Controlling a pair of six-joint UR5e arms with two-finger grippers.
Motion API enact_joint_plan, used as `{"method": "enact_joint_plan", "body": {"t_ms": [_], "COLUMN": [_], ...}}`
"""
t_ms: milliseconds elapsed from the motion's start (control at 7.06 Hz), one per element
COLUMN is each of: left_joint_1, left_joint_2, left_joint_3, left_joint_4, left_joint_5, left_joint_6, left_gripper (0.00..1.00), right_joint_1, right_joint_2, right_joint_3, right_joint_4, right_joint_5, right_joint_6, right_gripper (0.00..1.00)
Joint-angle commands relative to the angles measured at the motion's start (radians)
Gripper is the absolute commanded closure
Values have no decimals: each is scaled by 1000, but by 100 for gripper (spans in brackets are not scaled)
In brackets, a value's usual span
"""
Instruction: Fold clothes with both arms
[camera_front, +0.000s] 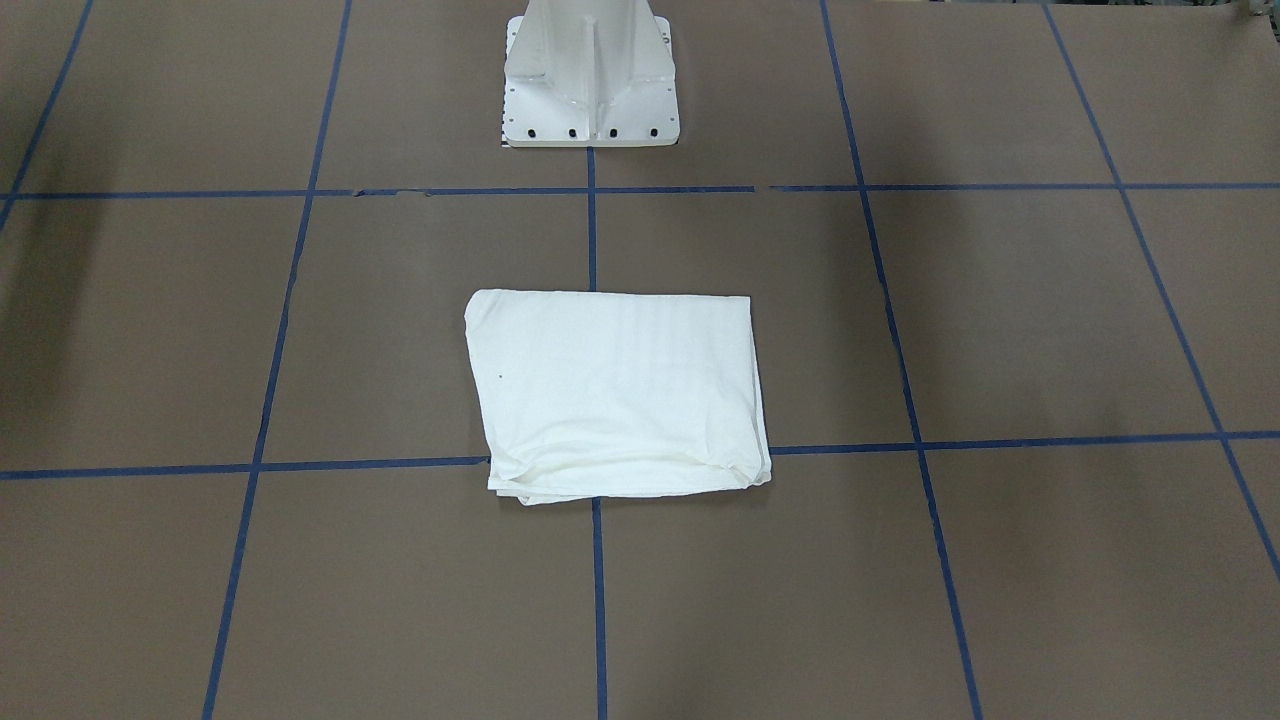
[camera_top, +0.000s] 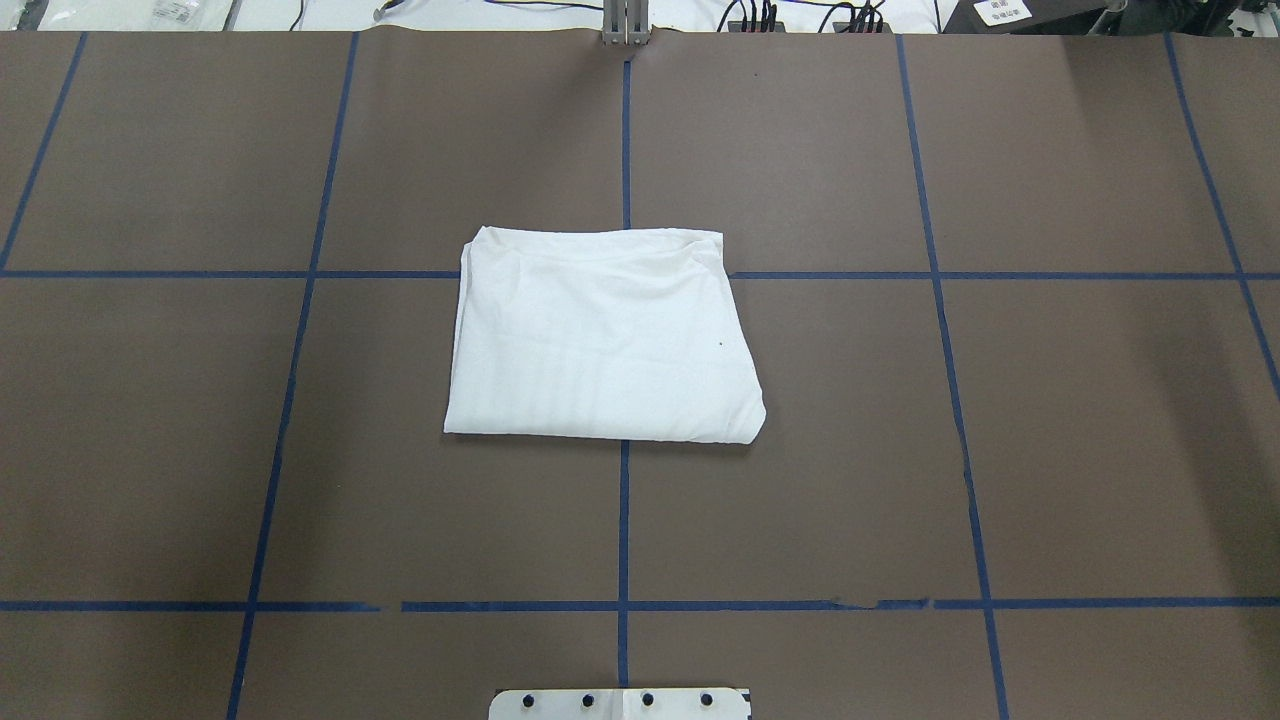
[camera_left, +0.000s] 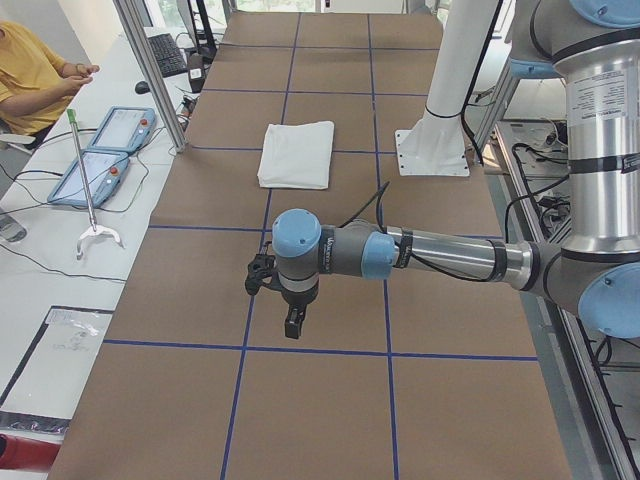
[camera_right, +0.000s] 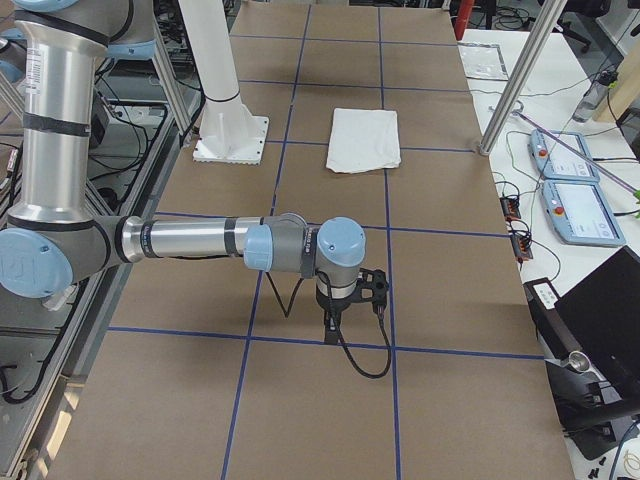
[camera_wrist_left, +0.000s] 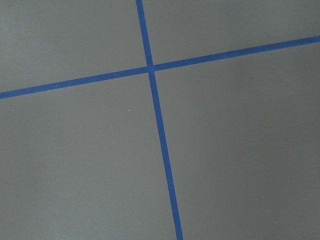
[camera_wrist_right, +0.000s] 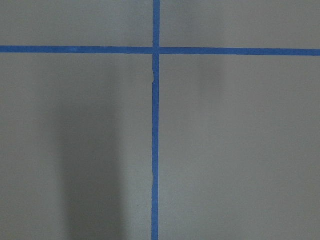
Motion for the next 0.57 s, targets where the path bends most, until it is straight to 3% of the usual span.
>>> {"method": "enact_joint_plan", "body": {"t_ms": [0,425], "left_joint_1": [-3,-3], "left_joint_2": [2,2], "left_joint_3": [-28,-47], "left_joint_4": [-4,-3], "left_joint_5": [5,3], "left_joint_6": [-1,-4], "left_gripper": [0,0], "right_joint_1": [-1,-1], "right_joint_2": [0,6], "right_joint_3": [3,3], "right_joint_4": [2,4], "right_joint_5": [10,10], "right_joint_6": [0,-2], "right_gripper": [0,0]}}
